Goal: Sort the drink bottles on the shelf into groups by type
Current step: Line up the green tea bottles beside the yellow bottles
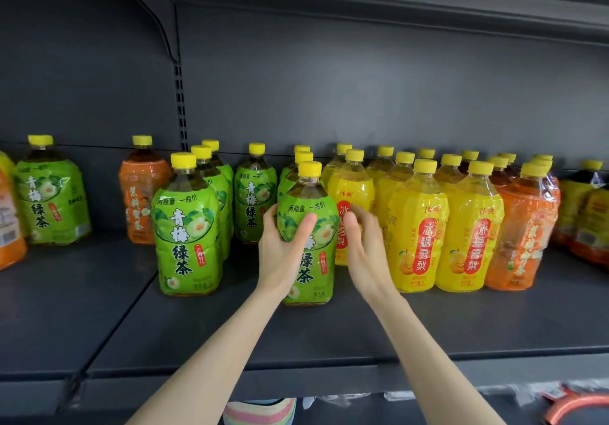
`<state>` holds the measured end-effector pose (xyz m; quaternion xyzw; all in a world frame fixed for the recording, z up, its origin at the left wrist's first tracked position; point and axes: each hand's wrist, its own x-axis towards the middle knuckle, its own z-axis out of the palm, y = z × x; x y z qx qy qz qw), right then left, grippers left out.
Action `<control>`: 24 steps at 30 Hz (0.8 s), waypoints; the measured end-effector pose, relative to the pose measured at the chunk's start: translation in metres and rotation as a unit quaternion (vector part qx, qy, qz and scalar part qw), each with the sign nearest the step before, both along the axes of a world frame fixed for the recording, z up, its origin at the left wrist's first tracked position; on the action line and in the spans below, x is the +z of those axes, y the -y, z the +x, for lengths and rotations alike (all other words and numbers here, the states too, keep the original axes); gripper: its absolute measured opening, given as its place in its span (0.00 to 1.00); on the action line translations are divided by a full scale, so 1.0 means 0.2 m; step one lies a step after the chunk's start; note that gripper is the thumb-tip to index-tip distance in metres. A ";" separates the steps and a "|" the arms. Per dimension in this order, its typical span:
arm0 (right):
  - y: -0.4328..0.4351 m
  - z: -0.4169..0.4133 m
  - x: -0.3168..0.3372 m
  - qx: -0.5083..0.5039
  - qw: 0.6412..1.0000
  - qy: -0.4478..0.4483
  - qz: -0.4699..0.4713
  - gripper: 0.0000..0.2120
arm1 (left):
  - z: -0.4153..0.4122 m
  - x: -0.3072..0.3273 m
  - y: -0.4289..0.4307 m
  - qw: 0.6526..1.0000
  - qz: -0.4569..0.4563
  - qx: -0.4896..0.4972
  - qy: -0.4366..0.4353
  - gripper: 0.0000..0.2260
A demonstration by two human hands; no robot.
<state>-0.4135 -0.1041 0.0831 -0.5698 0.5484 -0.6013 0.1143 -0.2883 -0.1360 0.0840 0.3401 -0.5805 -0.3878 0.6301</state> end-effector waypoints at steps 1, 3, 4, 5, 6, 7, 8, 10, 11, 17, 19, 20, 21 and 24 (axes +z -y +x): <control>0.01 -0.02 0.04 -0.021 0.999 -0.020 -0.018 0.24 | 0.00 0.00 0.01 1.000 -0.001 0.005 -0.004 0.29; 0.06 -0.06 0.11 -0.052 0.995 -0.070 -0.041 0.23 | -0.01 0.00 0.02 1.000 -0.005 0.016 -0.008 0.29; 0.10 -0.08 0.13 -0.061 0.993 -0.088 -0.046 0.24 | -0.01 0.00 0.03 1.000 -0.006 0.019 -0.007 0.28; 0.13 -0.09 0.15 -0.069 0.991 -0.103 -0.045 0.25 | -0.01 0.00 0.03 1.000 -0.006 0.022 -0.007 0.27; 0.15 -0.10 0.17 -0.073 0.990 -0.114 -0.041 0.26 | -0.01 0.00 0.04 1.000 -0.007 0.026 -0.006 0.25; 0.17 -0.11 0.18 -0.074 0.989 -0.126 -0.032 0.27 | -0.02 -0.01 0.05 0.999 -0.011 0.037 -0.003 0.25; 0.19 -0.13 0.18 -0.072 0.988 -0.138 -0.019 0.28 | -0.03 -0.01 0.06 0.998 -0.017 0.055 0.003 0.27; 0.22 -0.15 0.18 -0.072 0.983 -0.170 0.008 0.29 | -0.04 -0.03 0.08 0.996 -0.026 0.087 0.024 0.34; 0.23 -0.15 0.16 -0.078 0.980 -0.184 0.015 0.29 | -0.04 -0.03 0.10 0.995 -0.027 0.092 0.031 0.36; 0.27 -0.17 0.13 -0.107 0.974 -0.200 -0.002 0.30 | -0.03 -0.04 0.13 0.998 -0.022 0.056 0.014 0.37; 0.28 -0.17 0.13 -0.104 0.975 -0.198 -0.007 0.30 | -0.04 -0.04 0.14 0.998 -0.027 0.062 0.014 0.36; 0.28 -0.18 0.12 -0.101 0.975 -0.197 -0.008 0.30 | -0.04 -0.04 0.14 0.997 -0.030 0.067 0.016 0.35; 0.28 -0.18 0.12 -0.098 0.976 -0.197 -0.008 0.30 | -0.04 -0.05 0.15 0.997 -0.033 0.071 0.019 0.35; 0.29 -0.19 0.12 -0.091 0.976 -0.195 -0.007 0.30 | -0.04 -0.05 0.16 0.995 -0.041 0.082 0.034 0.35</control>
